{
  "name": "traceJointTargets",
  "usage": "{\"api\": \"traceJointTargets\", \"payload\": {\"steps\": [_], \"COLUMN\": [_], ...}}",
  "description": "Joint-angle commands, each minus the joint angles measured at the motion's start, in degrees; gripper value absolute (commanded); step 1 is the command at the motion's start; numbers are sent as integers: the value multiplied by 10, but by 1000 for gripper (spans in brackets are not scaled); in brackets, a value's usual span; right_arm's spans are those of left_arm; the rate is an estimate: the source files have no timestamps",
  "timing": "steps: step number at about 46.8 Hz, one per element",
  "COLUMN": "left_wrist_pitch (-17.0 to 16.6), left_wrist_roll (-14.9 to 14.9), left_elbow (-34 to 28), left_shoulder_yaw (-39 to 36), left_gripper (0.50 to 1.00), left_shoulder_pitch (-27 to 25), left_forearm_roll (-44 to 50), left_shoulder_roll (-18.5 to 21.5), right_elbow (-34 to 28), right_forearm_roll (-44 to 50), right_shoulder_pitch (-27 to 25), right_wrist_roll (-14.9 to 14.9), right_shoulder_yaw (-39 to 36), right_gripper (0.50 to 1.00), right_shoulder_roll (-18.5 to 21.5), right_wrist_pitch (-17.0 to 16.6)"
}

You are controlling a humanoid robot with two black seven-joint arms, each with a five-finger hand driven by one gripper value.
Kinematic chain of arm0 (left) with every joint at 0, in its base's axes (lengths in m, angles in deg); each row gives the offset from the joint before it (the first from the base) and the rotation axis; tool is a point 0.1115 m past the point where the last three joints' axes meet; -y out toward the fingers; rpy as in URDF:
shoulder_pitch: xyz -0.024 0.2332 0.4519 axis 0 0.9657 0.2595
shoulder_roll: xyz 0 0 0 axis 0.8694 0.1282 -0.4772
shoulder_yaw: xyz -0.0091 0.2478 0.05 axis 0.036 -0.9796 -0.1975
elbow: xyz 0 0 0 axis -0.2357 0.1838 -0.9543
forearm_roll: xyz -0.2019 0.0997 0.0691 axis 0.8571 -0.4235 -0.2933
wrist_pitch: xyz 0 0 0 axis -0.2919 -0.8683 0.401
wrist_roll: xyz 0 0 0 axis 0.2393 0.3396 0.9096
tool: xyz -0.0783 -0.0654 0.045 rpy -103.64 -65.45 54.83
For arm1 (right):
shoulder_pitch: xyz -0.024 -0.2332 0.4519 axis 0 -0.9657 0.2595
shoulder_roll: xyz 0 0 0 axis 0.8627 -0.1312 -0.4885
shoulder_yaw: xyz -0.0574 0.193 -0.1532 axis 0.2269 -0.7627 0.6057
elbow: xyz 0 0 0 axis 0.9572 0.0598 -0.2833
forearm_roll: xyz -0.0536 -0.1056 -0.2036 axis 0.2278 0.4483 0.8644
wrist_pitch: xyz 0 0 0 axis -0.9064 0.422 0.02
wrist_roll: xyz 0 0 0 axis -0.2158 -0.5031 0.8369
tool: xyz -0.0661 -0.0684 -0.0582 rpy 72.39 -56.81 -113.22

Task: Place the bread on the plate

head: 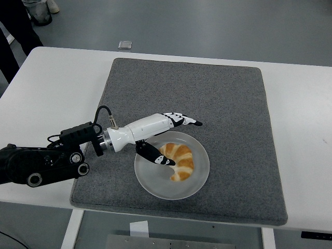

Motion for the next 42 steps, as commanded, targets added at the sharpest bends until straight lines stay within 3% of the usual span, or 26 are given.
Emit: {"api": "traceJointTargets", "payload": {"steps": [1,10,13,18,30,42], "left_wrist_pitch": [26,149,174,182,196,287], "left_wrist_roll": [2,12,20,35,37,59], "left_elbow": [0,8,22,50,149,265], "left_shoulder_yaw": [33,149,170,175,175,176], "left_gripper": [988,988,988,990,990,990], "left_shoulder_pitch": [-2,-16,-27,-57,-102,-132], "left_forearm_roll": [13,134,192,283,461,627], "left_shoulder_roll": [1,2,1,-1,-12,-40], "right_elbow": [0,0,0,0,0,0], "right_forearm_roll": [0,0,0,0,0,0], "right_shoulder_pitch": [0,0,0,1,0,0], "right_wrist_roll": [0,0,0,0,0,0], "right_shoulder_yaw": [0,0,0,0,0,0], "right_gripper": [952,952,952,952,952,952], "right_shoulder_roll": [0,0,0,0,0,0], "right_wrist_pitch": [0,0,0,0,0,-1]}}
